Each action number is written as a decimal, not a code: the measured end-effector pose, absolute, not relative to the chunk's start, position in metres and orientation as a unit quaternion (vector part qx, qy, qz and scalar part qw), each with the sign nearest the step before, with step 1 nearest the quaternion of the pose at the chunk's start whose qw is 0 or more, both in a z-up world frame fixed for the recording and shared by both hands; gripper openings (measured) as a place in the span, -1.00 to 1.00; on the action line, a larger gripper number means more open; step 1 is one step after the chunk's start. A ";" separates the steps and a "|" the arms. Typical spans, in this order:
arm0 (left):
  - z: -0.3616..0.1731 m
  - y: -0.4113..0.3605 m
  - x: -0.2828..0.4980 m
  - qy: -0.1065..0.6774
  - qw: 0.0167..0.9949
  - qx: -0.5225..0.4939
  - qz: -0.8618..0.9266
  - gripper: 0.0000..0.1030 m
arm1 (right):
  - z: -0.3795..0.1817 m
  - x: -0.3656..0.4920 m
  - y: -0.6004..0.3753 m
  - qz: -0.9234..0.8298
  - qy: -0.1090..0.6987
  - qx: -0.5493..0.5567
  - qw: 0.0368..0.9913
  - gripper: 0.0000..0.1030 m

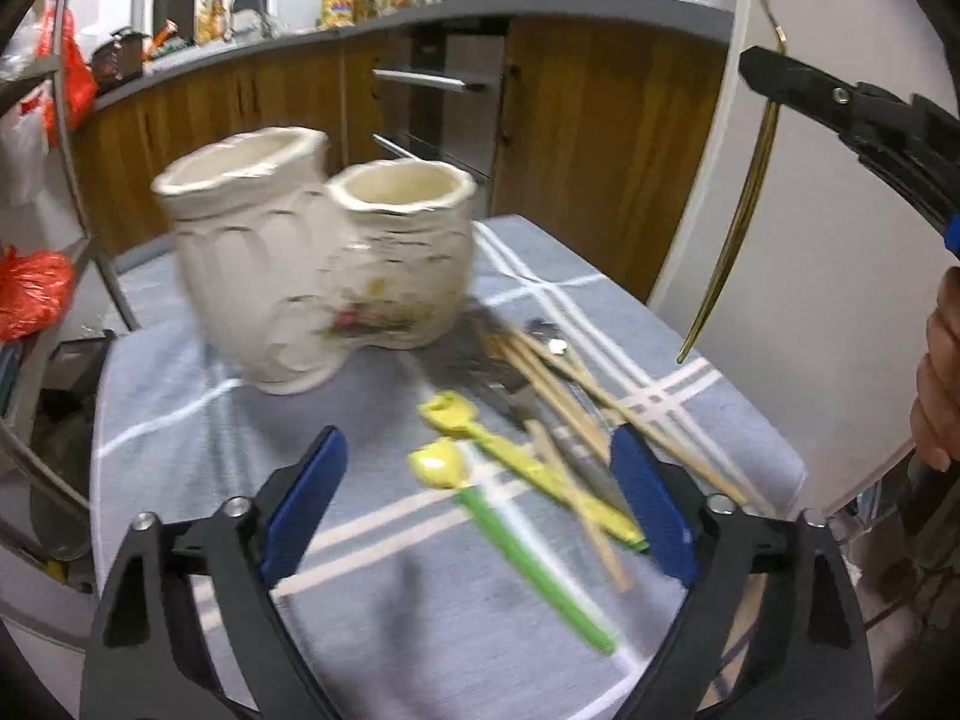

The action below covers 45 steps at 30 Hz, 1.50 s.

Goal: Organize utensils
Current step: 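Grasp a wooden chopstick with the left tool while the right holds the gold fork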

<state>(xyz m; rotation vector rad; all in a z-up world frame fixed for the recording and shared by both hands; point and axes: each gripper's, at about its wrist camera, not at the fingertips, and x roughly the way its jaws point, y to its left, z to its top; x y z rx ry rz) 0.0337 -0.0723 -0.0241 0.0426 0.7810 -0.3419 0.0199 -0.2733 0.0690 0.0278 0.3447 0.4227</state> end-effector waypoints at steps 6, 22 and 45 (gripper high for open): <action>-0.033 -0.115 0.045 0.405 0.894 0.012 -0.190 0.16 | 0.069 0.010 -0.306 0.197 0.159 0.022 0.967 -0.88; -0.058 -0.175 0.087 0.457 0.884 0.056 -0.075 -0.51 | 0.055 -0.005 -0.339 0.226 0.160 0.052 0.959 -0.88; -0.025 -0.154 0.098 0.422 0.902 0.015 -0.095 -0.89 | 0.047 -0.009 -0.344 0.234 0.170 0.071 0.955 -0.88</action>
